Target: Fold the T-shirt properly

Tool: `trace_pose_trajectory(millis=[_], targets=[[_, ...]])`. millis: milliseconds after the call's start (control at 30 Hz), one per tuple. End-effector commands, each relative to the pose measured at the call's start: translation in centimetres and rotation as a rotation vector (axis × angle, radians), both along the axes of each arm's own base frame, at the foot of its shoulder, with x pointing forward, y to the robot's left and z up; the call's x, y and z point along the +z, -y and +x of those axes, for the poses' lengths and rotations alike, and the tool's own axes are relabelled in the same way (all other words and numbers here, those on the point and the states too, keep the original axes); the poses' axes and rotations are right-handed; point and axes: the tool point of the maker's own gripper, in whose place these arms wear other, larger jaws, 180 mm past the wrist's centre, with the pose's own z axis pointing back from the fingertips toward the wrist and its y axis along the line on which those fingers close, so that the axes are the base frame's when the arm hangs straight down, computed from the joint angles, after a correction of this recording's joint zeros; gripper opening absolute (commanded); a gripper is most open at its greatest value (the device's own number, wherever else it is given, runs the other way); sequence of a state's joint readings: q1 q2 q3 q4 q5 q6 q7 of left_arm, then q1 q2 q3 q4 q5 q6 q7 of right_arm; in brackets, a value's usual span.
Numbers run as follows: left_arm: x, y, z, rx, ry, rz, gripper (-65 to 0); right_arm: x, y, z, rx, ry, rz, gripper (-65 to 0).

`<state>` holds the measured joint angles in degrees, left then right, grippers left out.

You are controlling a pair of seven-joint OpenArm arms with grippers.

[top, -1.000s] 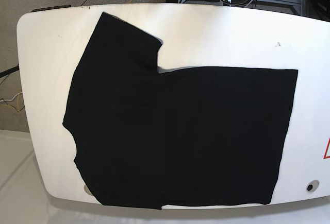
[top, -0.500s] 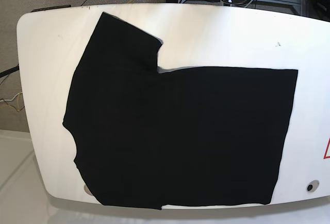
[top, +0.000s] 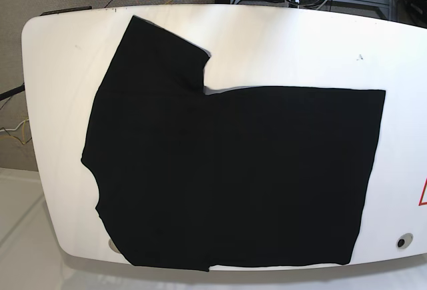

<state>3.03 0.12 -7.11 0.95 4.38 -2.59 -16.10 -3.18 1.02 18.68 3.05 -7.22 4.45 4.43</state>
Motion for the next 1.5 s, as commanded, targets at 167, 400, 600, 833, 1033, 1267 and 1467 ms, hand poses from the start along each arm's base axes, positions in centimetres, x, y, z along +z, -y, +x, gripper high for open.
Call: trace_pose_trajectory(millis=[167, 400, 600, 833, 1033, 1267, 1467], targets=[[0.2, -2.5, -2.5, 0.003, -0.020, 0.036, -55.5, 0.2, 1.1, -2.7, 0.005, -0.032, -0.013, -64.6], [1.1, -5.2, -4.3, -0.017, -0.002, 0.079, -62.7, 0.6, 2.2, -5.6, 0.007, -0.041, -0.031, -65.0], [1.5, -5.6, -5.3, -0.032, -0.001, 0.079, -64.3, 0.9, 2.9, -6.4, 0.013, -0.028, -0.046, -65.0], [1.9, -6.6, -5.8, -0.043, 0.007, 0.099, -63.9, 1.0, 3.8, -6.0, 0.014, -0.013, -0.064, -65.0], [2.1, -7.1, -6.6, -0.050, 0.004, 0.109, -63.9, 1.1, 4.1, -6.6, 0.015, -0.020, -0.072, -65.0], [4.2, -8.3, -9.2, -0.084, 0.042, 0.130, -62.9, 2.2, 5.2, -9.0, 0.033, -0.002, -0.098, -65.0], [6.1, -9.0, -10.0, -0.119, 0.085, 0.145, -62.4, 3.2, 5.8, -10.2, 0.019, 0.028, -0.095, -65.0]])
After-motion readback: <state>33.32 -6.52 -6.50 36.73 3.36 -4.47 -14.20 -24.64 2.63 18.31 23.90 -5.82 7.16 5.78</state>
